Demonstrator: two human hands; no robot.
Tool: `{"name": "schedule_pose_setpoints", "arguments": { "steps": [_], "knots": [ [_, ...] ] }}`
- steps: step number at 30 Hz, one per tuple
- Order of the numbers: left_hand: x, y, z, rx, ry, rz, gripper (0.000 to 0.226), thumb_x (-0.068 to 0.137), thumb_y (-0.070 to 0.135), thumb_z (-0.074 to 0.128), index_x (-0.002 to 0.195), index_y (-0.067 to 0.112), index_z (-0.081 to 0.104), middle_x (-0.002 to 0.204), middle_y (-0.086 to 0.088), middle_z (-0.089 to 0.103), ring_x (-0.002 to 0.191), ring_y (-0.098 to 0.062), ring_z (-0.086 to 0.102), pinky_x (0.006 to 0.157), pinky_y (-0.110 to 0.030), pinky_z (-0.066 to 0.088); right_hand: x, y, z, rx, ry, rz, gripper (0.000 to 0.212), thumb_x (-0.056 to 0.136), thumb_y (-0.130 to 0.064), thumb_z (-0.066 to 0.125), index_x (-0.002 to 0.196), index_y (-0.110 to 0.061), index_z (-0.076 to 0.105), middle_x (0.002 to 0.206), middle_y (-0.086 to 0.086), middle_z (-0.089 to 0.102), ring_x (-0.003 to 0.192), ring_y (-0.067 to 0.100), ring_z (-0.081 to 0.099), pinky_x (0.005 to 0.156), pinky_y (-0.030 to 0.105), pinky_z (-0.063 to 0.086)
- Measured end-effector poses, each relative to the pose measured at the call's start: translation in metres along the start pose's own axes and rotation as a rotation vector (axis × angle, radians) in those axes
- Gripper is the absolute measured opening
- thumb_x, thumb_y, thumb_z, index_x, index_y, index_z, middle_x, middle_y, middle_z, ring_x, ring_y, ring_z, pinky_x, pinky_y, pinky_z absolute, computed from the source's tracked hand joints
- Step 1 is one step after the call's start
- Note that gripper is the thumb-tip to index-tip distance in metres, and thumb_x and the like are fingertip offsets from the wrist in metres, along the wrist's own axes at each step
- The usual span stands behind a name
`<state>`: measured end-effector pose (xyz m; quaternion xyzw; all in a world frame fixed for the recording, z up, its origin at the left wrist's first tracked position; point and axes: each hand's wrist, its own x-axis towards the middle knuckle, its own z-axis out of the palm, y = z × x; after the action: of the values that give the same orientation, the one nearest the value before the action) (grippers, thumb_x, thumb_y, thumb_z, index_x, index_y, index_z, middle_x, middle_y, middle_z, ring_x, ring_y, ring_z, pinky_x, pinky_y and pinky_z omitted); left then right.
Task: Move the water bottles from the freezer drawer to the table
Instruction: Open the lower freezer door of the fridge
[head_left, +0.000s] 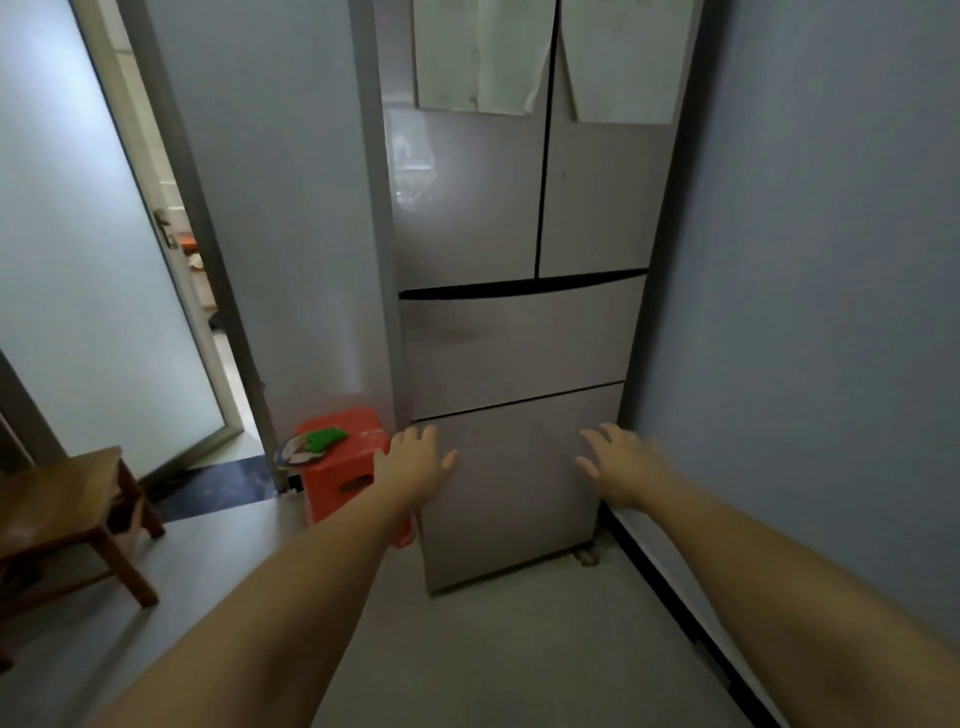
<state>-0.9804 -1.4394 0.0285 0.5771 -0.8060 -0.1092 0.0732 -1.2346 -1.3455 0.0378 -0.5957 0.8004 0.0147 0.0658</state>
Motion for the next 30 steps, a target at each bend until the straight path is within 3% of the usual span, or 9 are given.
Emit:
{"name": "schedule_pose_setpoints", "arguments": {
  "steps": [10, 16, 18, 21, 24, 28, 30],
  "knots": [
    [0.167, -0.016, 0.012, -0.004, -0.030, -0.079, 0.061, 0.096, 0.049, 0.039, 0.146, 0.017, 0.028, 0.147, -0.012, 0.036, 0.136, -0.032, 0.034, 0.108, -0.051, 0.030, 0.187, -0.014, -0.010, -0.022, -0.067, -0.113, 0.056, 0.101, -0.046, 0.026, 0.152, -0.025, 0.015, 0.160, 0.005, 0.012, 0.146, 0.027, 0.016, 0.117, 0.057, 0.007],
    [0.292, -0.043, -0.001, -0.026, -0.005, -0.150, 0.062, 0.095, 0.051, 0.039, 0.144, 0.015, 0.029, 0.143, -0.014, 0.041, 0.131, -0.034, 0.040, 0.106, -0.050, 0.036, 0.308, -0.040, -0.038, 0.023, 0.018, -0.176, 0.056, 0.102, -0.045, 0.027, 0.152, -0.025, 0.015, 0.160, 0.005, 0.011, 0.146, 0.025, 0.015, 0.117, 0.058, 0.007],
    [0.329, -0.050, -0.007, -0.119, 0.020, -0.236, 0.065, 0.093, 0.054, 0.043, 0.139, 0.008, 0.034, 0.137, -0.016, 0.047, 0.124, -0.035, 0.048, 0.101, -0.048, 0.043, 0.341, -0.051, -0.053, 0.038, 0.065, -0.195, 0.056, 0.101, -0.045, 0.028, 0.152, -0.025, 0.015, 0.159, 0.004, 0.013, 0.146, 0.024, 0.015, 0.118, 0.056, 0.008],
    [0.381, -0.062, -0.015, -0.441, 0.033, -0.345, 0.081, 0.087, 0.056, 0.054, 0.141, 0.000, 0.030, 0.136, -0.020, 0.049, 0.120, -0.037, 0.053, 0.097, -0.047, 0.047, 0.387, -0.071, -0.071, 0.077, 0.159, -0.221, 0.058, 0.101, -0.044, 0.030, 0.152, -0.021, 0.017, 0.159, 0.005, 0.016, 0.146, 0.023, 0.016, 0.118, 0.052, 0.011],
    [0.415, -0.074, -0.007, -0.724, 0.024, -0.279, 0.086, 0.078, 0.051, 0.070, 0.142, 0.007, 0.033, 0.140, -0.012, 0.049, 0.123, -0.033, 0.052, 0.101, -0.047, 0.047, 0.417, -0.091, -0.073, 0.073, 0.166, -0.266, 0.060, 0.102, -0.041, 0.031, 0.153, -0.015, 0.012, 0.160, 0.005, 0.013, 0.147, 0.023, 0.012, 0.120, 0.048, 0.008],
    [0.435, -0.081, 0.002, -0.965, 0.069, -0.254, 0.054, 0.081, 0.031, 0.073, 0.128, 0.011, 0.053, 0.129, -0.009, 0.060, 0.118, -0.029, 0.058, 0.102, -0.046, 0.047, 0.443, -0.106, -0.067, 0.015, 0.088, -0.299, 0.068, 0.101, -0.037, 0.037, 0.153, -0.011, 0.002, 0.162, 0.005, 0.003, 0.149, 0.021, 0.001, 0.120, 0.048, 0.000],
    [0.441, -0.084, 0.003, -1.004, 0.085, -0.273, 0.044, 0.084, 0.031, 0.071, 0.121, 0.011, 0.058, 0.123, -0.010, 0.063, 0.113, -0.028, 0.060, 0.100, -0.043, 0.048, 0.451, -0.107, -0.065, 0.008, 0.070, -0.294, 0.071, 0.100, -0.035, 0.040, 0.153, -0.012, 0.000, 0.162, 0.005, 0.001, 0.149, 0.022, -0.001, 0.119, 0.049, 0.000]
  ]
}}
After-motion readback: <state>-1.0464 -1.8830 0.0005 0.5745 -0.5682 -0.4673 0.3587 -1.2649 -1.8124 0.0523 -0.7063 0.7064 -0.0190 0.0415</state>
